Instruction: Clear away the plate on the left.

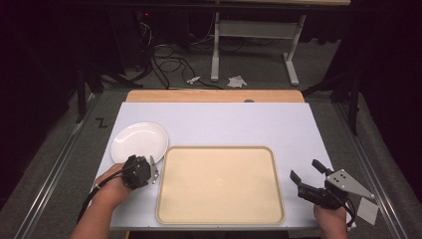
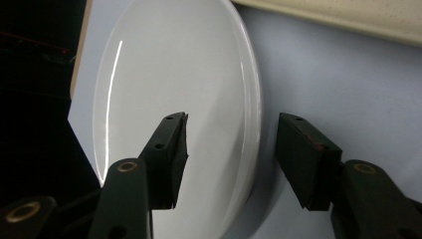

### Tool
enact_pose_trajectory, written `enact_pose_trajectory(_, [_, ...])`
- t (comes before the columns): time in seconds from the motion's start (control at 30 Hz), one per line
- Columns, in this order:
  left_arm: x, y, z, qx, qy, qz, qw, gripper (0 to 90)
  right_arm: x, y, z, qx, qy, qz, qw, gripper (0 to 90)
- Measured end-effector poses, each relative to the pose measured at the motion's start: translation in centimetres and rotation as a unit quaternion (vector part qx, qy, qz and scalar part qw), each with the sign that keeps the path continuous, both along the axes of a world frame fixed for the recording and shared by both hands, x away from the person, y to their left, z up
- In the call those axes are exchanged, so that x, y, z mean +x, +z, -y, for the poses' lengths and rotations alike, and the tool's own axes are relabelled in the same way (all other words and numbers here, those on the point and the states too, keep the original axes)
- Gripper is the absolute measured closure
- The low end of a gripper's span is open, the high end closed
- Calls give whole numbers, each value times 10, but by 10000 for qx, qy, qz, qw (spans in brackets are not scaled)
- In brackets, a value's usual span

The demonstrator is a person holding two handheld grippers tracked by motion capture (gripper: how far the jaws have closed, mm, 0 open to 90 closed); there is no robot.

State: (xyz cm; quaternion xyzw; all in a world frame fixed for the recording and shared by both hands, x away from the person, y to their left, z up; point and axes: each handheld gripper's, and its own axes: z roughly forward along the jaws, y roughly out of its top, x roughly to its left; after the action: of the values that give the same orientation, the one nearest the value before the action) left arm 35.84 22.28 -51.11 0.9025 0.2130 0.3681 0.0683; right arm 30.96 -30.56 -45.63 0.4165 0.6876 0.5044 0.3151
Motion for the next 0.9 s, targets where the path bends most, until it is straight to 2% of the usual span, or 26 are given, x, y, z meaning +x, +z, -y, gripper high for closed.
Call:
enact_pose_trajectory(0.07, [2,1,-1,73,4,-8,10000,489,0,0,1,-15,-3,2,10000,162])
enact_pose_trajectory(0.13, [3,1,-1,-76,39,47,10000,492,1,-1,2,5,-15,-21,10000,162])
enact_pose_trajectory(0.23, [4,0,-1,-92,42,44,9999,493,1,-1,2,2,-28,-29,10000,162])
enact_pose_trajectory(0.3, [3,-3,-1,-6,26,37,10000,505,1,-1,2,-11,-9,-19,10000,162])
enact_pose_trajectory(0.37, [3,-4,-1,6,7,112,9999,518,1,-1,1,1,-3,-22,10000,162])
enact_pose_trajectory(0.4, [3,-4,-1,97,-22,113,9999,520,1,-1,1,0,9,-23,10000,162])
enact_pose_trajectory(0.43, [3,-8,0,-134,-12,207,9997,528,2,-2,1,-30,2,-16,10000,162])
enact_pose_trajectory(0.5, [2,-11,2,-34,-101,293,9995,541,2,-2,1,-23,18,-61,10000,162])
enact_pose_trajectory(0.53, [3,-11,3,131,-130,274,9995,552,2,-3,1,-35,38,-47,10000,162])
enact_pose_trajectory(0.6, [5,-10,4,238,-104,241,9994,569,2,-3,1,-20,22,-60,10000,162])
enact_pose_trajectory(0.8, [5,-12,6,332,-160,221,9991,623,3,-3,1,-35,8,-51,10000,162])
enact_pose_trajectory(0.83, [6,-10,6,549,-206,186,9981,645,3,-3,1,-21,5,-68,10000,162])
enact_pose_trajectory(0.9, [5,-11,7,569,-242,151,9980,691,2,-4,0,-31,25,-95,9999,162])
